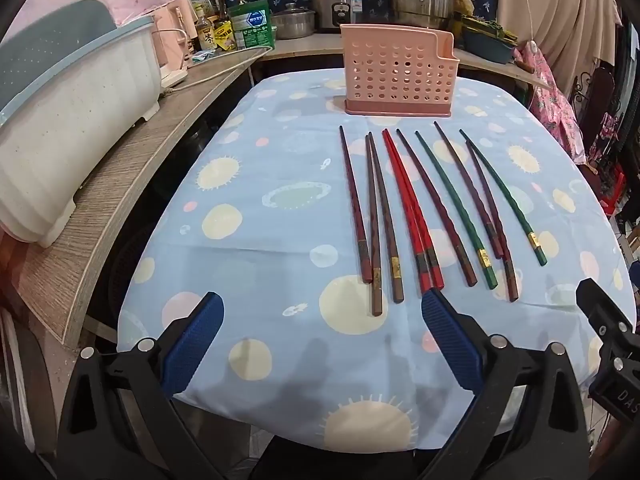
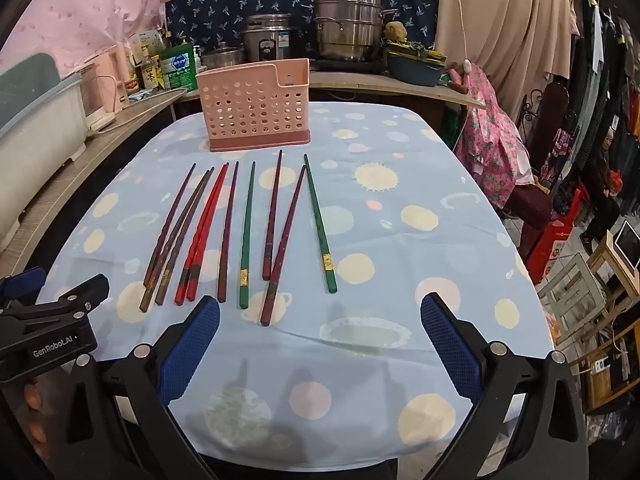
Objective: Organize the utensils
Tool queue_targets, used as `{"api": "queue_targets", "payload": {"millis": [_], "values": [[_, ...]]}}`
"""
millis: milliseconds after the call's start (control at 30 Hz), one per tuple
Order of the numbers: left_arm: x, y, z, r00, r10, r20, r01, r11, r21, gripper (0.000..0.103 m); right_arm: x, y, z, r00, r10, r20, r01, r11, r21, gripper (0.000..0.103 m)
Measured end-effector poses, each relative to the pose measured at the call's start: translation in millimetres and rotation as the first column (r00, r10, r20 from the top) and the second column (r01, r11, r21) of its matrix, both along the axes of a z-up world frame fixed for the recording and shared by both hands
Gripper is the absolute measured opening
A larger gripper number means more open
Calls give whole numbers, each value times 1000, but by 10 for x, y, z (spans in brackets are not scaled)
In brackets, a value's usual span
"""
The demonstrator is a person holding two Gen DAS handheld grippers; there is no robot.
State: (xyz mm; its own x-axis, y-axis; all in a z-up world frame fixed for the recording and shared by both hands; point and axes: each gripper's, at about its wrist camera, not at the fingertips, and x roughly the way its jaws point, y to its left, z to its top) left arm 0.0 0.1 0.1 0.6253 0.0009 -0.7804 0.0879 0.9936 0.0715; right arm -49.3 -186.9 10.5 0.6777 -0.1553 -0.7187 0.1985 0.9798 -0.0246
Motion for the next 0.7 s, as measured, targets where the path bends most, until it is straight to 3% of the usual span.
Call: {"api": "queue_targets", "payload": {"millis": [300, 433, 700], "values": [[47, 1, 77, 1000, 9, 12, -9, 1000, 2, 95, -1, 42, 53, 1000, 4, 12, -4, 1000, 4, 96], [-37, 13, 85, 999, 11, 53, -11, 1000, 2, 95, -11, 55, 67, 1000, 2, 13, -2, 1000, 3, 96], [-30, 0, 71, 999, 7, 44, -7, 1000, 1, 95, -8, 35, 56, 1000, 4, 13, -4, 1000, 5, 96]]}}
